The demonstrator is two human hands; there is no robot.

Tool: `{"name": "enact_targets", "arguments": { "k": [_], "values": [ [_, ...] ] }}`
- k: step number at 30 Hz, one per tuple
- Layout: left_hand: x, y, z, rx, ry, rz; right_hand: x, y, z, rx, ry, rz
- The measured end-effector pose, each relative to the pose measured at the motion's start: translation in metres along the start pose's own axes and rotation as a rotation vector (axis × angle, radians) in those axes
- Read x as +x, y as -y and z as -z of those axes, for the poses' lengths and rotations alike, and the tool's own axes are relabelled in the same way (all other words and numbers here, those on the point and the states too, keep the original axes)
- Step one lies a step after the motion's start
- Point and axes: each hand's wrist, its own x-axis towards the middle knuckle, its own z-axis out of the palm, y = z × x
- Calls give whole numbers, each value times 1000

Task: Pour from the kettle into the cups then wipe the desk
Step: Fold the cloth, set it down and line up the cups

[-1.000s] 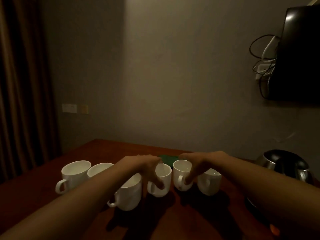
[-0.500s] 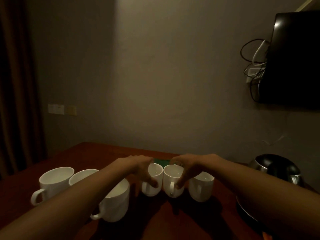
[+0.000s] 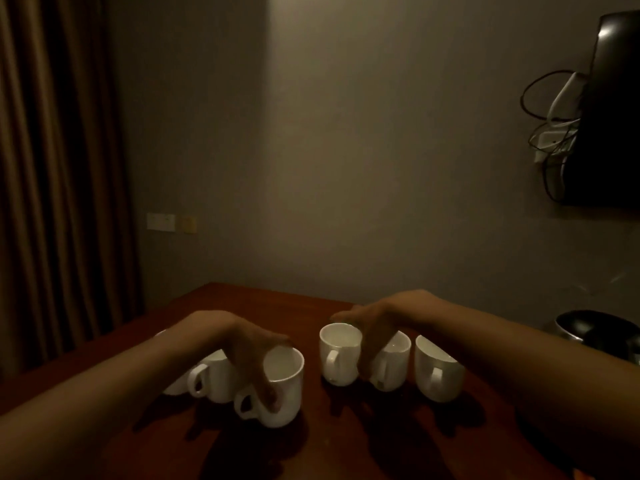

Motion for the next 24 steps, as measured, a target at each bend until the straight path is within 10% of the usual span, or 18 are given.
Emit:
{"name": "enact_targets", "arguments": {
  "k": [10, 24],
  "values": [
    [23, 20, -23, -30, -334, -14, 25, 18, -15, 6, -109, 10],
    [77, 24, 9, -167, -268, -96, 48, -6, -31, 155, -180, 94]
  ]
}}
